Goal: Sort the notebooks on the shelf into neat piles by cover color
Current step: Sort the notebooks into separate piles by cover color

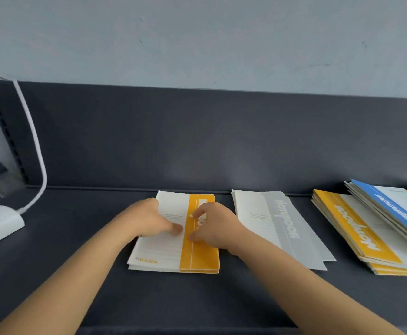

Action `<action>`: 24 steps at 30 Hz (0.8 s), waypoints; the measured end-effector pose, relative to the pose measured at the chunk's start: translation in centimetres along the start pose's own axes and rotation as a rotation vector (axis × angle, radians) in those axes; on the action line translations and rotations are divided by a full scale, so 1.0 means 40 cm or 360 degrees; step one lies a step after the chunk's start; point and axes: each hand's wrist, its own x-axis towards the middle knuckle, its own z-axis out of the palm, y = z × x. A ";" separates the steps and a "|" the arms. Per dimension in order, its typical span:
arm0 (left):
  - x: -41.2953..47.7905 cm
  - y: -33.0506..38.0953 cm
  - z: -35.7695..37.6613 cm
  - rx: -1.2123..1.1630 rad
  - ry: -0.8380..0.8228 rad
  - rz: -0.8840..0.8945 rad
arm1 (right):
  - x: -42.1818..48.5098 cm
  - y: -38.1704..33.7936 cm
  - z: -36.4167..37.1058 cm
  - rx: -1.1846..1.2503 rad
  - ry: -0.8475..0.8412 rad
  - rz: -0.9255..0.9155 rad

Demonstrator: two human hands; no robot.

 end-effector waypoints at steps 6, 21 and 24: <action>-0.025 -0.027 -0.030 0.0219 -0.0027 -0.0101 | -0.004 -0.016 0.017 0.0032 -0.0029 -0.0135; -0.038 0.327 0.181 -0.1229 -0.0483 0.0218 | -0.050 0.267 -0.205 0.0094 0.0392 0.0499; -0.047 0.320 0.187 -0.1201 -0.0486 0.0153 | -0.062 0.256 -0.188 0.0269 0.0320 0.0483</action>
